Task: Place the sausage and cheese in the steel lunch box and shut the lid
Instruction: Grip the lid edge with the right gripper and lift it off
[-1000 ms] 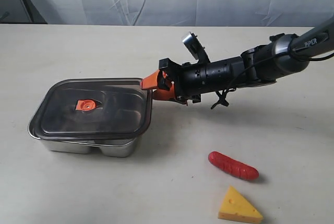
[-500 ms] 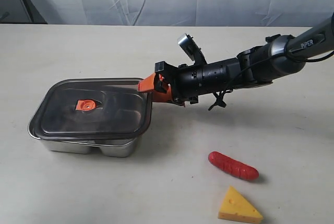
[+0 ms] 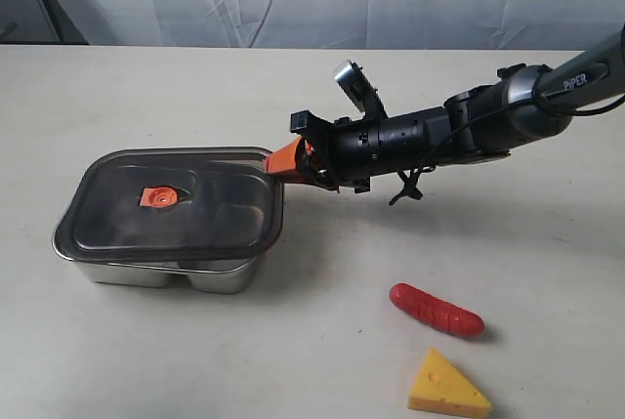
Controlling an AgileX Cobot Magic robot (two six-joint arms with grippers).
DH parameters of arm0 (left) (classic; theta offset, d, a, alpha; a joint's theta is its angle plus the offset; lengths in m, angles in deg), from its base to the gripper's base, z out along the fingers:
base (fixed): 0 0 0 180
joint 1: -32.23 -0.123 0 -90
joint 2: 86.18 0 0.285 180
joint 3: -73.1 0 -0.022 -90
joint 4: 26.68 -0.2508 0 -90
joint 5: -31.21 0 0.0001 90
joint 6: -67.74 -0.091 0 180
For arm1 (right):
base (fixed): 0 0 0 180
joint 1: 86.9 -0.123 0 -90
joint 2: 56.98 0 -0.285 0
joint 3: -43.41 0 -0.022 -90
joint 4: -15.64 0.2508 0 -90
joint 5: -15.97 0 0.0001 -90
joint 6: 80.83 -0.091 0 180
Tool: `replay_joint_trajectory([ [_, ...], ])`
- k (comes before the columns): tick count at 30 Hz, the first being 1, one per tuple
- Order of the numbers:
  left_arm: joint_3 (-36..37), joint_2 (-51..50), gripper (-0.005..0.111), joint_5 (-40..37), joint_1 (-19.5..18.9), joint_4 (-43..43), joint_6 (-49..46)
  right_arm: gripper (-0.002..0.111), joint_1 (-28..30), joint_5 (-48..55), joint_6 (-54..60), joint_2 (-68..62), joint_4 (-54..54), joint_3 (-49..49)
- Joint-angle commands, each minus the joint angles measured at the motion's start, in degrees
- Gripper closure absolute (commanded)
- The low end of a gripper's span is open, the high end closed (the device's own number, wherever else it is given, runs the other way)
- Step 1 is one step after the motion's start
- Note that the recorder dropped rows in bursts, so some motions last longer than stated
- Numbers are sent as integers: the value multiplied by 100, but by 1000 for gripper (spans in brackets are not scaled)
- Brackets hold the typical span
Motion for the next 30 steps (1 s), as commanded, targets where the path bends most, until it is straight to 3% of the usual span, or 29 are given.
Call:
replay_joint_trajectory([
  [1, 26, 36, 107, 0, -3, -9, 12, 109, 9, 19, 88, -36, -64, 31],
  [30, 26, 36, 107, 0, -3, -9, 12, 109, 212, 1284, 241, 641, -64, 31],
])
